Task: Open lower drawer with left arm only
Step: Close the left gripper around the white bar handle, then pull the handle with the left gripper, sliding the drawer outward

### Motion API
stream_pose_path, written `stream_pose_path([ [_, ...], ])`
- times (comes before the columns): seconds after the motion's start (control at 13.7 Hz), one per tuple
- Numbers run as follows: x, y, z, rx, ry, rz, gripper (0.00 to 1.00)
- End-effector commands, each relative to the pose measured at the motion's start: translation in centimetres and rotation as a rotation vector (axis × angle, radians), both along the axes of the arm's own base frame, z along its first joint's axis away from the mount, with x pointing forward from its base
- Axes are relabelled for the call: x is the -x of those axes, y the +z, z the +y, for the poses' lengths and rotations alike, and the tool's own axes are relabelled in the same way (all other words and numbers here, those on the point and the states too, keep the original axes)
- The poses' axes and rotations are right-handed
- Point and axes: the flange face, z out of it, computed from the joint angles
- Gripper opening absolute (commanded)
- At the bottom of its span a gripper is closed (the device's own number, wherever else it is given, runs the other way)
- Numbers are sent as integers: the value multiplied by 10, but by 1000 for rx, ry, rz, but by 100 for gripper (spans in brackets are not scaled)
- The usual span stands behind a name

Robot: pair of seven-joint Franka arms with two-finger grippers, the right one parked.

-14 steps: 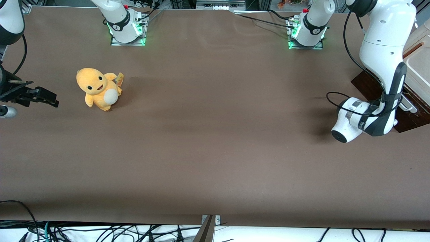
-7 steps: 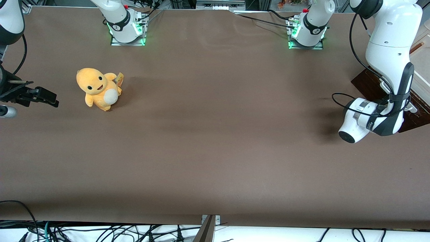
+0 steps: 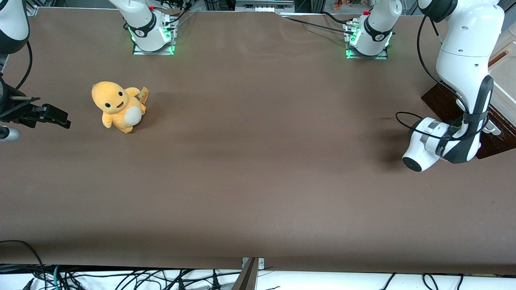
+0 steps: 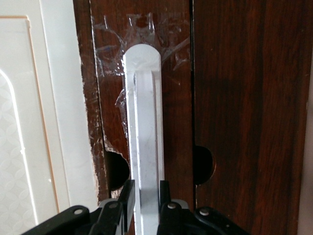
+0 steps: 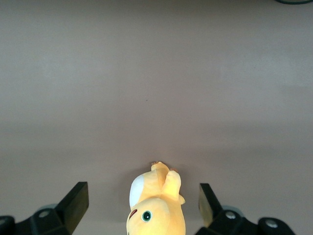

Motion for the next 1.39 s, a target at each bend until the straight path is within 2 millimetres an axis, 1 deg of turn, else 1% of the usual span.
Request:
stream_pose_path([
  [0.0, -7, 2, 6, 7, -9, -28, 15],
  [0.37, -8, 2, 1, 10, -14, -32, 12],
  [0.51, -12, 4, -9, 11, -32, -36, 13],
  [0.59, -23, 10, -18, 10, -45, -57, 13],
  [0.66, -29, 11, -25, 10, -53, -66, 13],
  [0.8, -37, 15, -41, 8, -84, -78, 12],
  [0.88, -38, 17, -44, 5, -85, -79, 12],
  [0.95, -39, 18, -46, 0, -87, -76, 12],
  [1.02, -41, 17, -54, -2, -103, -76, 12],
  [1.1, -41, 10, -64, -4, -121, -65, 12],
  [1.17, -47, 14, -70, -10, -136, -78, 12],
  [1.24, -55, 21, -71, -6, -131, -99, 12],
  [1.32, -57, 22, -73, -11, -136, -97, 12],
])
